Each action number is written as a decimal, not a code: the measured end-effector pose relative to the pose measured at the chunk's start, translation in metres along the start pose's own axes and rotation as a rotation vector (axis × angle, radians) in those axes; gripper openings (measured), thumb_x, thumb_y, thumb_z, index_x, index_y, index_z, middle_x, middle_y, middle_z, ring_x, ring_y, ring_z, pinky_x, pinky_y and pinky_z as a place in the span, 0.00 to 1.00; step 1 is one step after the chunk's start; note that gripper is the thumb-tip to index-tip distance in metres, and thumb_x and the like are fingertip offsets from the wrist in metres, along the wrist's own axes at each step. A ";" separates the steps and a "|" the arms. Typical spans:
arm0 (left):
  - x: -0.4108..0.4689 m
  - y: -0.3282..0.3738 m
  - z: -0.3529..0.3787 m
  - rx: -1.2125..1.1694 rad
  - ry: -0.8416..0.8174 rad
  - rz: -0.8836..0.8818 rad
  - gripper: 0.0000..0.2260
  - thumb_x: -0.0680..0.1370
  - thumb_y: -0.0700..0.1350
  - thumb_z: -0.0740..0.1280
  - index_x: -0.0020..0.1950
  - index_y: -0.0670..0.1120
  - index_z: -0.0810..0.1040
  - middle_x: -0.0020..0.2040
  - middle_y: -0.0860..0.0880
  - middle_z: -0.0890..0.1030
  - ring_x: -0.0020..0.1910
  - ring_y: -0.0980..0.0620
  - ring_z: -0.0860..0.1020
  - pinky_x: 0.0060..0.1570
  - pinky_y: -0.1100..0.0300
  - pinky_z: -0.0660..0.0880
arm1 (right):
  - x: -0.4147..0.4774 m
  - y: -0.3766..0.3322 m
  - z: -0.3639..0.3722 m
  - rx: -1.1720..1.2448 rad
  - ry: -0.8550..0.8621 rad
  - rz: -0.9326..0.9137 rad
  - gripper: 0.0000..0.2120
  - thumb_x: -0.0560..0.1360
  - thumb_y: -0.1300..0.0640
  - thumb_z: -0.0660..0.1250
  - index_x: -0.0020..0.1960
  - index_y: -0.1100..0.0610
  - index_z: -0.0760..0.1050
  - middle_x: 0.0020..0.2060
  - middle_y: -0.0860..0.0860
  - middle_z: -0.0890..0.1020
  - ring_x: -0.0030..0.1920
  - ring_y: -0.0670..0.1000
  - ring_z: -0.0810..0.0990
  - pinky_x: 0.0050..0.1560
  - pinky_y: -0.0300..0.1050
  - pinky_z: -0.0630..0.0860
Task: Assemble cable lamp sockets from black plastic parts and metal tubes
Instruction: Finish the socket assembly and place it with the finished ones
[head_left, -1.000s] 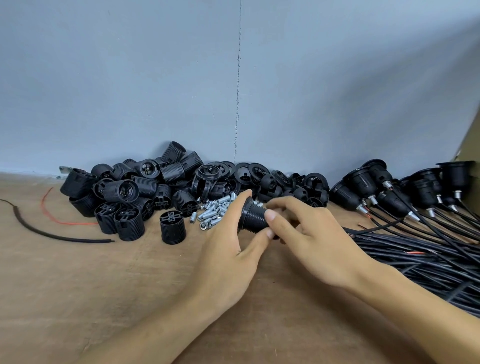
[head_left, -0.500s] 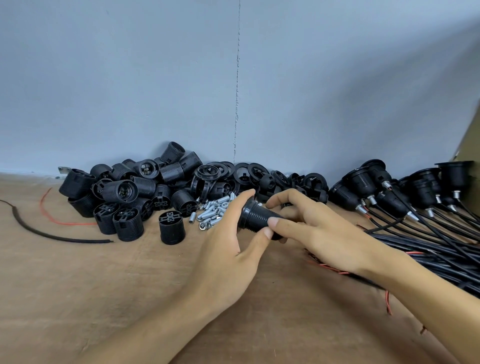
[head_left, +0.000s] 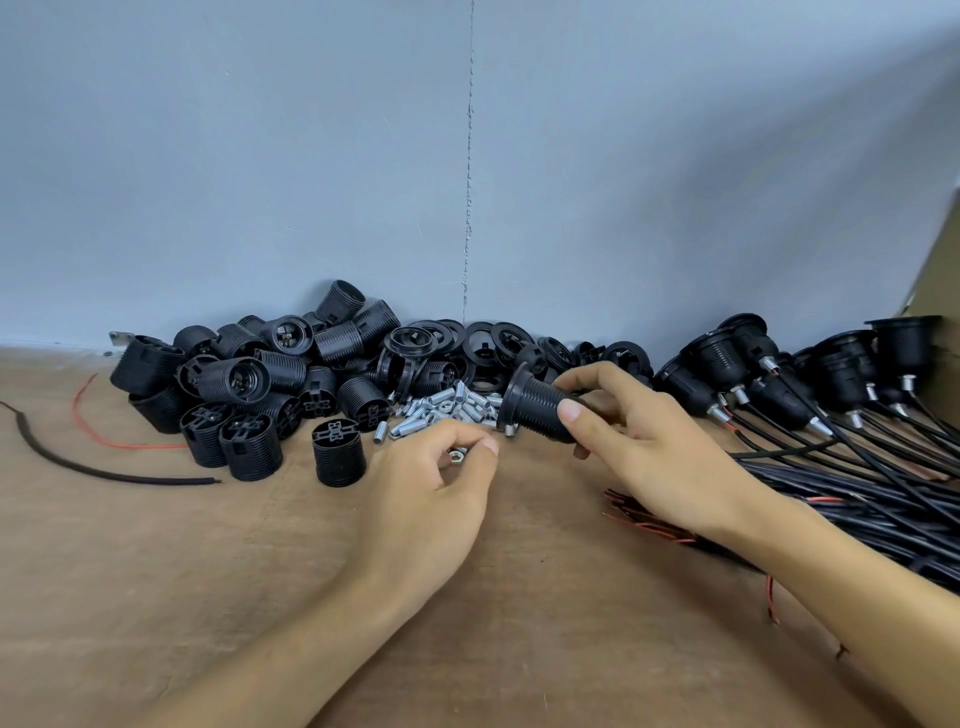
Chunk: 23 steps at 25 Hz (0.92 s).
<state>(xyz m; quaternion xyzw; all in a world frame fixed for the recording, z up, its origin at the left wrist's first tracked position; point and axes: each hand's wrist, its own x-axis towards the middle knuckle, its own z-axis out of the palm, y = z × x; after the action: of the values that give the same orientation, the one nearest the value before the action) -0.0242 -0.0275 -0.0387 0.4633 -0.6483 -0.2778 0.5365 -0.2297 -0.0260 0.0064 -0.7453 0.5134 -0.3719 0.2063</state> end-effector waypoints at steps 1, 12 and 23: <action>0.001 0.000 0.000 -0.010 -0.011 -0.025 0.08 0.80 0.44 0.68 0.47 0.57 0.85 0.45 0.64 0.85 0.45 0.65 0.81 0.47 0.73 0.72 | 0.000 0.001 -0.001 -0.006 -0.002 -0.009 0.09 0.81 0.45 0.62 0.60 0.44 0.72 0.44 0.44 0.84 0.41 0.50 0.81 0.44 0.45 0.75; 0.000 0.008 -0.003 0.049 -0.032 0.065 0.10 0.81 0.57 0.63 0.58 0.65 0.81 0.56 0.63 0.83 0.57 0.67 0.79 0.54 0.76 0.69 | -0.003 0.013 0.004 -0.183 -0.044 -0.052 0.12 0.82 0.45 0.60 0.64 0.43 0.72 0.55 0.40 0.84 0.40 0.34 0.77 0.43 0.35 0.68; -0.004 0.005 -0.003 0.283 -0.102 0.197 0.17 0.78 0.56 0.65 0.67 0.68 0.74 0.72 0.65 0.72 0.67 0.75 0.68 0.66 0.73 0.63 | -0.004 0.014 0.007 -0.240 0.018 -0.053 0.15 0.80 0.42 0.58 0.64 0.44 0.72 0.46 0.45 0.85 0.46 0.43 0.80 0.49 0.46 0.75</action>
<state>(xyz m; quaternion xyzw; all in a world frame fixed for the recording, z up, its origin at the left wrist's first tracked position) -0.0229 -0.0211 -0.0356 0.4538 -0.7494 -0.1531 0.4572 -0.2337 -0.0284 -0.0096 -0.7746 0.5360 -0.3201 0.1010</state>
